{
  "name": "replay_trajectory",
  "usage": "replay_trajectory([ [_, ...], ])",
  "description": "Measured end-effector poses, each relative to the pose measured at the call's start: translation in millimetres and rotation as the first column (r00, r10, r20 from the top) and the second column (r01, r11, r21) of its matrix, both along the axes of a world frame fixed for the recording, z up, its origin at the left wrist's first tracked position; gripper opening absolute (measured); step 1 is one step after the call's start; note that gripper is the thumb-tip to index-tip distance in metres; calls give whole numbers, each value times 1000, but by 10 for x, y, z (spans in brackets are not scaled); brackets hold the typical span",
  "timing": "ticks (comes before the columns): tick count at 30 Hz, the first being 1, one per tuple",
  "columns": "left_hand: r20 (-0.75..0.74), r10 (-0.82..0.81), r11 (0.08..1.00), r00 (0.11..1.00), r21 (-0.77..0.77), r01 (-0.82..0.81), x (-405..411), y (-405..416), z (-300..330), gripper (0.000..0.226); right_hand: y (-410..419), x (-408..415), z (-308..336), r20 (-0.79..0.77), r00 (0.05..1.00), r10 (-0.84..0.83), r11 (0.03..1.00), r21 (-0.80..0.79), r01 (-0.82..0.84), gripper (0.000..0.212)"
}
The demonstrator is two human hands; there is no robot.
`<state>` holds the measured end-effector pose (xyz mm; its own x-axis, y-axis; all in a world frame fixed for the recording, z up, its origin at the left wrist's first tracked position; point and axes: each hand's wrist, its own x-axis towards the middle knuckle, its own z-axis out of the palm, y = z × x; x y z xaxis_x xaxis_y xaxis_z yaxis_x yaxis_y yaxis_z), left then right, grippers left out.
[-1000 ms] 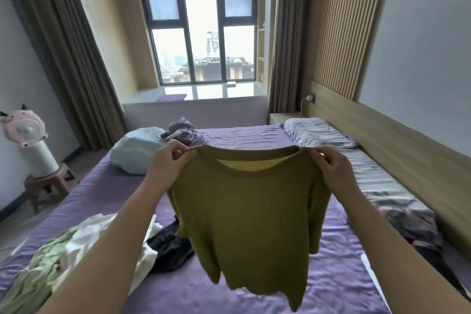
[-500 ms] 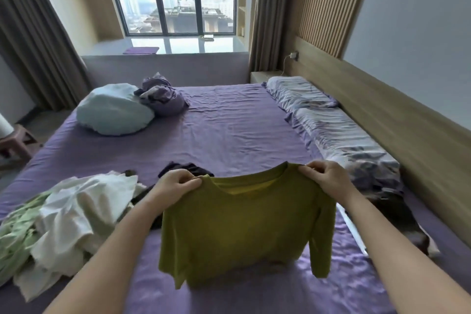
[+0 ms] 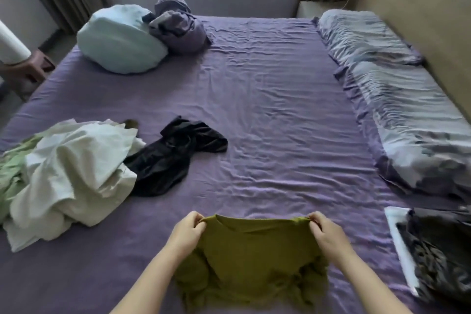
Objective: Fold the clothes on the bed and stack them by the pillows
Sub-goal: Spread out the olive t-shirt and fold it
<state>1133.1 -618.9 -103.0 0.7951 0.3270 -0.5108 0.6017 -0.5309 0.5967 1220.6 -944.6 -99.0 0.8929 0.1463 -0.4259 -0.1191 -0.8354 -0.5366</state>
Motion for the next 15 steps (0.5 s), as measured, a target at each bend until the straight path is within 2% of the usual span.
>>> replay_trajectory([
  [5, -12, 137, 983, 991, 128, -134, 456, 29, -394, 8, 69, 471, -526, 62, 998, -4, 993, -115, 11, 15],
  [10, -27, 127, 965, 992, 233, -118, 972, 160, -587, 11, 180, 944, -741, 152, 987, -52, 995, -81, 65, 18],
  [15, 71, 104, 948, 992, 294, -120, 1535, 323, -740, 14, 352, 1541, -853, 212, 970, -121, 990, -42, 132, 19],
])
